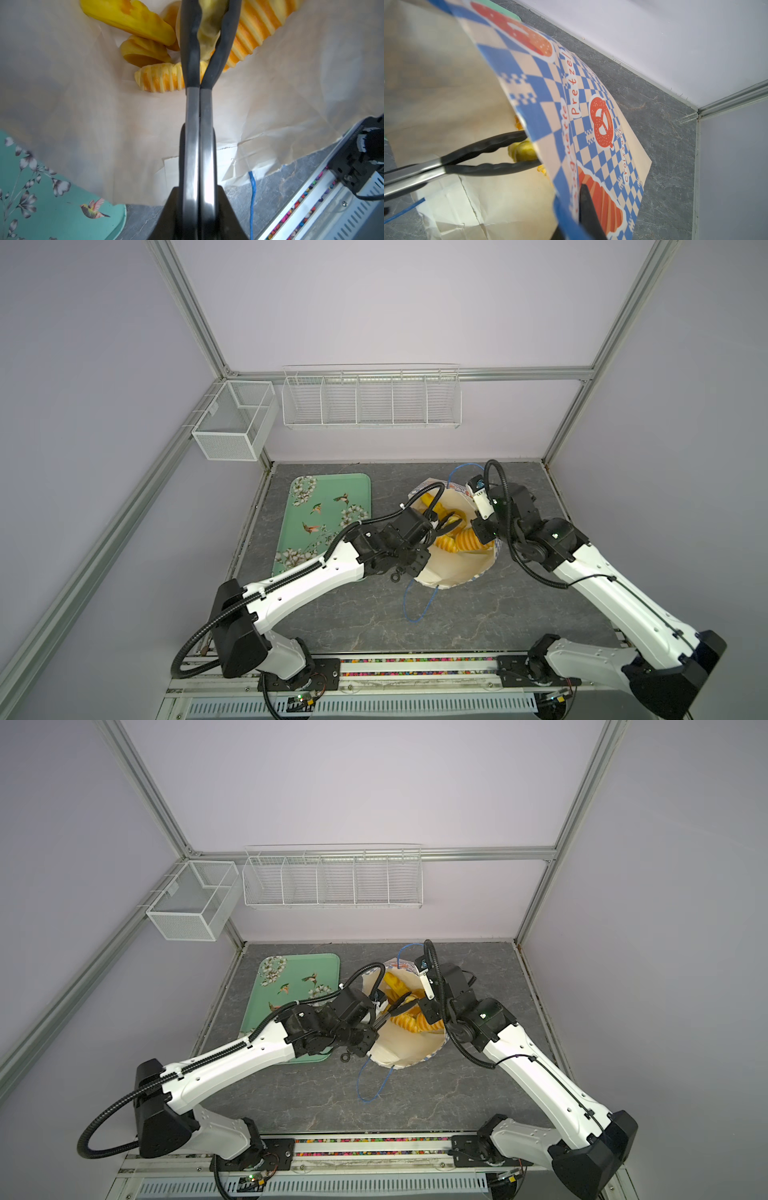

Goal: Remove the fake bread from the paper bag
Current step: 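Lift the pinched yellow bread out with the left gripper toward the tray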

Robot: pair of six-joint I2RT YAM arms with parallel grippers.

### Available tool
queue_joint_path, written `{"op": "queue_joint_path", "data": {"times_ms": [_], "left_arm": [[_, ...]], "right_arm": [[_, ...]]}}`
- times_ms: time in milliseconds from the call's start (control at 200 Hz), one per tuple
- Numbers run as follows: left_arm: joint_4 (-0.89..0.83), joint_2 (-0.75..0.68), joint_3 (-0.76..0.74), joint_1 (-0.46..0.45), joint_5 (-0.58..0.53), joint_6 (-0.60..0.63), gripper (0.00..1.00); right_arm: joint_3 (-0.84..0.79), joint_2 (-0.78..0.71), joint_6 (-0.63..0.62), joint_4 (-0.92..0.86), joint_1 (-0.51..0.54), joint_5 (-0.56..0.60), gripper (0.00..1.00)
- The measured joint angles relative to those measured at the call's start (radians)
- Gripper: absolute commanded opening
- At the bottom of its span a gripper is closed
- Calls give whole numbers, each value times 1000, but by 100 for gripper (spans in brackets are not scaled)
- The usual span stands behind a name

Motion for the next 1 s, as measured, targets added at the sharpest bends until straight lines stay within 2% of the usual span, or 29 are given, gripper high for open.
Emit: {"op": "queue_joint_path", "data": {"times_ms": [260, 475, 1000], "left_arm": [[-36, -190, -59, -1, 8, 8, 0], [-82, -286, -74, -1, -31, 4, 0], [-233, -488, 13, -1, -88, -39, 0]], "right_arm": [[29, 46, 17, -6, 1, 4, 7], [65, 87, 33, -25, 1, 13, 7], [186, 214, 38, -93, 1, 78, 7]]}}
